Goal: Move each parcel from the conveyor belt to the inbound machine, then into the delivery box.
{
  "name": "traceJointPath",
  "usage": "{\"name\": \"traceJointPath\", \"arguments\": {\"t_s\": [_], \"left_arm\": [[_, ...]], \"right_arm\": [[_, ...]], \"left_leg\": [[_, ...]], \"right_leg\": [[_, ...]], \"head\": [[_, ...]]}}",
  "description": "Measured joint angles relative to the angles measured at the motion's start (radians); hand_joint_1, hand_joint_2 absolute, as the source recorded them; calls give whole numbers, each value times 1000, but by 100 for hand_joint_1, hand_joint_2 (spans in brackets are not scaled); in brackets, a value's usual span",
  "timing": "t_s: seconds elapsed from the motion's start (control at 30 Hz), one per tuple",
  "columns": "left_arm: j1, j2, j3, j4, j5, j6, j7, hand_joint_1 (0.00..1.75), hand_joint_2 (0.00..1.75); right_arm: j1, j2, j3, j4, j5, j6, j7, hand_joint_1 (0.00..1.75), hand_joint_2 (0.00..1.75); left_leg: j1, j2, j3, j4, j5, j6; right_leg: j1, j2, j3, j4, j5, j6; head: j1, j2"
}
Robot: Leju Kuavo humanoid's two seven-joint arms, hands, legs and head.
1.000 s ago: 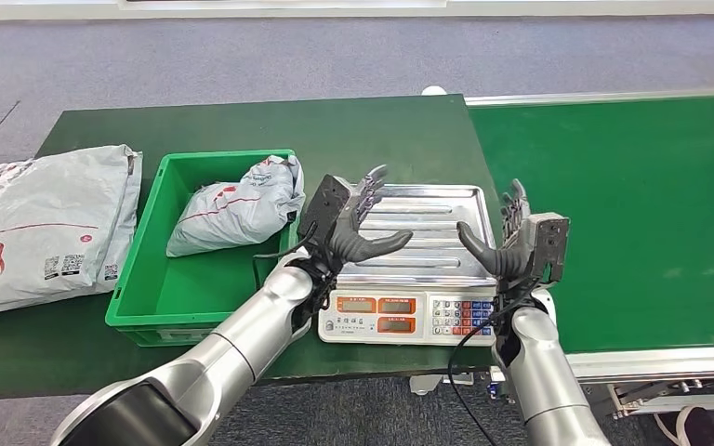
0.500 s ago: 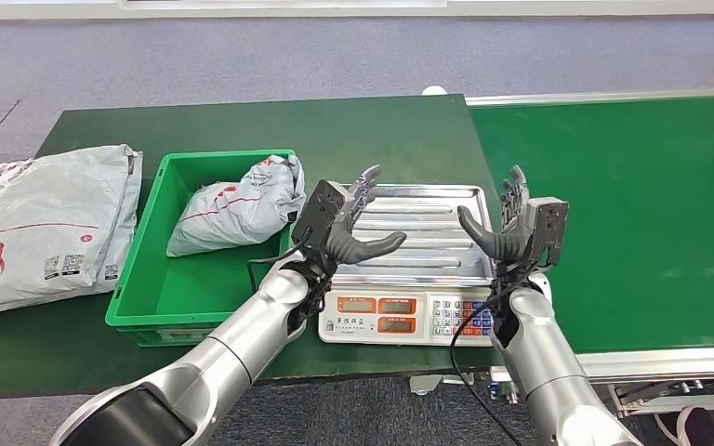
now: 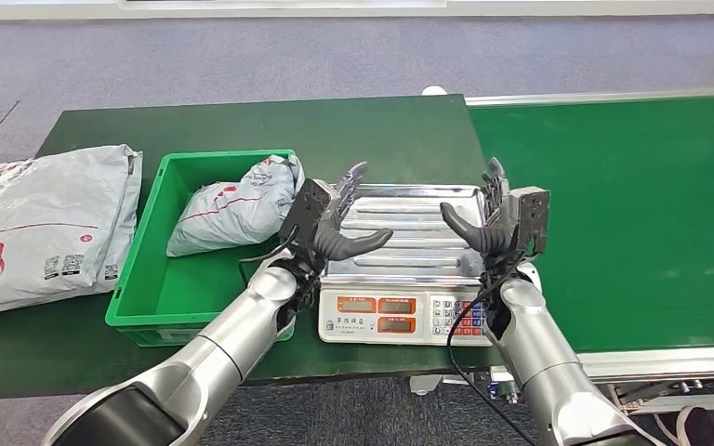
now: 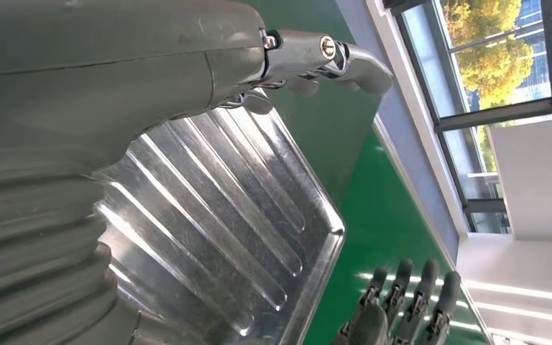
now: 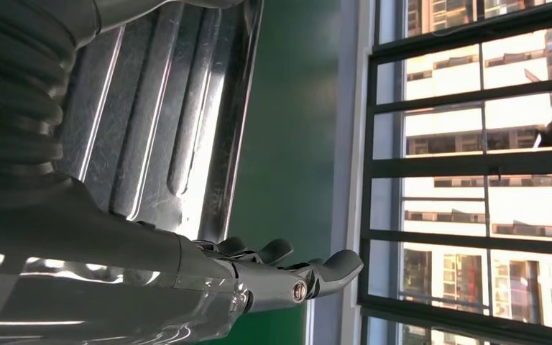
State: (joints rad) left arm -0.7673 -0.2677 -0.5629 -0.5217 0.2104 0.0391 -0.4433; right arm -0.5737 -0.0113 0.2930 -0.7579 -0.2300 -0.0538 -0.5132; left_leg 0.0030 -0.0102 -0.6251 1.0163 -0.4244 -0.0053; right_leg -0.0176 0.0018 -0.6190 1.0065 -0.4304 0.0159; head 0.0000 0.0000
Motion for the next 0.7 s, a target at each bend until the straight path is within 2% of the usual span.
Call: {"name": "traceJointPath", "arguments": {"t_s": [0.27,0.7], "left_arm": [[12,17,9,-26,-12,-1,2,0,175],[12,18,23,-32,-12,-3,6,0,175]], "right_arm": [[12,-3,21,-21,-7,-37,11,0,175],[25,-3,23,-59,0,-48,20,0,175]], "left_leg": [[0,0,0,0,0,0],[0,0,0,0,0,0]], "right_leg": [[0,0,0,0,0,0],[0,0,0,0,0,0]], "head": [[0,0],[0,0]]}}
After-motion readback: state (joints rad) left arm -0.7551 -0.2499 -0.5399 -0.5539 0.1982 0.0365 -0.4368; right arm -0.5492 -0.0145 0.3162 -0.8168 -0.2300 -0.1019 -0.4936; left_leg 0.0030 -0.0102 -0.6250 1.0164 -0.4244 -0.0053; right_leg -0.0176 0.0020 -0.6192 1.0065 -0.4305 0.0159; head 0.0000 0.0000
